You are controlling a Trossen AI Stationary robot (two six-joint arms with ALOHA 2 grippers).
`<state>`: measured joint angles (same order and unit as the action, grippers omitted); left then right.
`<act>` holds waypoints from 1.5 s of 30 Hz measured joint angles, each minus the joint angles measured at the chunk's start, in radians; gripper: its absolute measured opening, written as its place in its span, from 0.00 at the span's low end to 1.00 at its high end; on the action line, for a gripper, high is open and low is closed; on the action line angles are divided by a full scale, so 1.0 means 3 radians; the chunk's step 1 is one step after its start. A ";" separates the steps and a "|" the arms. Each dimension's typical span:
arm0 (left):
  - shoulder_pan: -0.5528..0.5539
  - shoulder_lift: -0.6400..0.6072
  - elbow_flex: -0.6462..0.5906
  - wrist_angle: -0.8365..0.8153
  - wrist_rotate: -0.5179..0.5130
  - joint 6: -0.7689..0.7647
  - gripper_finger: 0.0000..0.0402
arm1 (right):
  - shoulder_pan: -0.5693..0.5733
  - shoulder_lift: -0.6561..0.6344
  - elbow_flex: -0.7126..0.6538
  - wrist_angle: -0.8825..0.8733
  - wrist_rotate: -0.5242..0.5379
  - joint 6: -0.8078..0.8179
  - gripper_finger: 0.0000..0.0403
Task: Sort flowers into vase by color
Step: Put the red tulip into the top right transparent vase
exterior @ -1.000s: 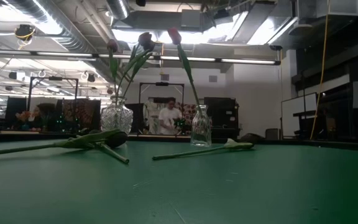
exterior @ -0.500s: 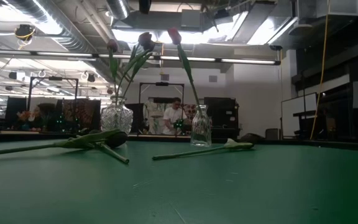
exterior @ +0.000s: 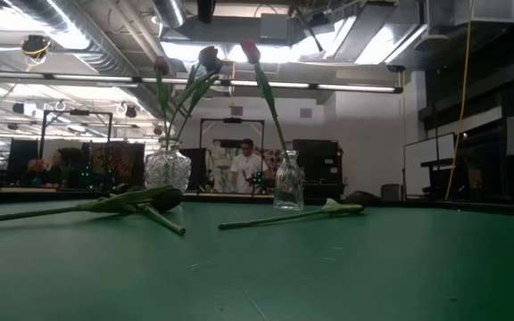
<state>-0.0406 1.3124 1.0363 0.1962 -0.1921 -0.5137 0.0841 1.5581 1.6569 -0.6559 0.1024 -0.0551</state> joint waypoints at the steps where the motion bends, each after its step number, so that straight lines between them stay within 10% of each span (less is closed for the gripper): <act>1: 0.0000 0.0005 0.0000 0.0007 0.0001 0.0000 0.22 | 0.0000 0.0000 0.0000 -0.0002 -0.0001 0.0000 0.04; 26: 0.0000 0.0015 0.0000 -0.0001 -0.0071 0.0016 0.01 | -0.0001 0.0000 0.0000 -0.0097 -0.0053 0.0031 0.06; 45: 0.0018 0.0009 0.0000 0.0048 -0.0587 0.0513 0.01 | 0.0006 -0.0266 0.0000 -0.1011 0.0122 0.0168 0.58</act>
<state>-0.0353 1.3151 1.0363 0.2107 -0.3683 -0.3597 0.0860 1.4783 1.6569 -0.9592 0.1390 -0.0048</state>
